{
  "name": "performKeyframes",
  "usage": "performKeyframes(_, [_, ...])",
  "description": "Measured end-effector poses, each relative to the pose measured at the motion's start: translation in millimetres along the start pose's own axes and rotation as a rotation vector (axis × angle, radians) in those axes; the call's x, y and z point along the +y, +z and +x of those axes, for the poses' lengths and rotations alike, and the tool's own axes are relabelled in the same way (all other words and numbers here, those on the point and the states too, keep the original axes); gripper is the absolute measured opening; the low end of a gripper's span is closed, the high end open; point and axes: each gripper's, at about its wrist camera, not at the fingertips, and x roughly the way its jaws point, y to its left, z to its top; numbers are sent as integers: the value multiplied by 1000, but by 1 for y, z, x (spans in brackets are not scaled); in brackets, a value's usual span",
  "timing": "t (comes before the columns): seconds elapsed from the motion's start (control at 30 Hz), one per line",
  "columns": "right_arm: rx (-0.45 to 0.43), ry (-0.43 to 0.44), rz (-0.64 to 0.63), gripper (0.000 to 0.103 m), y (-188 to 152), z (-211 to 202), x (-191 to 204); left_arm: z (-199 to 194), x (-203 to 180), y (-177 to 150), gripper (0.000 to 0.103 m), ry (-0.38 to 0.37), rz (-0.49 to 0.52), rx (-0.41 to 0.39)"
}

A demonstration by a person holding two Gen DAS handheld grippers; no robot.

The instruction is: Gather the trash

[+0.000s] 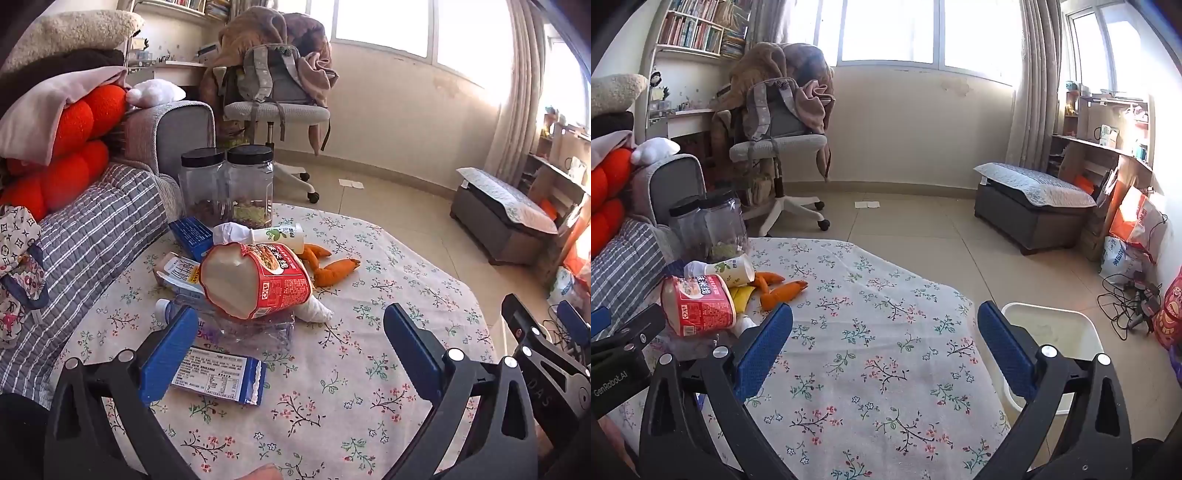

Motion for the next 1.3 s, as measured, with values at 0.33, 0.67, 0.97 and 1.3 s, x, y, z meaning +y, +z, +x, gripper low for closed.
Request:
performKeyframes(0.33, [-1,2,-1,96,0,-2,2,2,2,-1,98,2,0,4])
performKeyframes(0.67, [11,9,-17,96,-2,-4,-3,1,2,-2,98,1,0,4])
performKeyframes(0.97, [26,14,-17,96,-4,0,-2,1,3,-2,98,0,1,4])
performKeyframes(1.3, [24,12,-23,96,-5,0,-2,1,4,-2,98,2,-1,5])
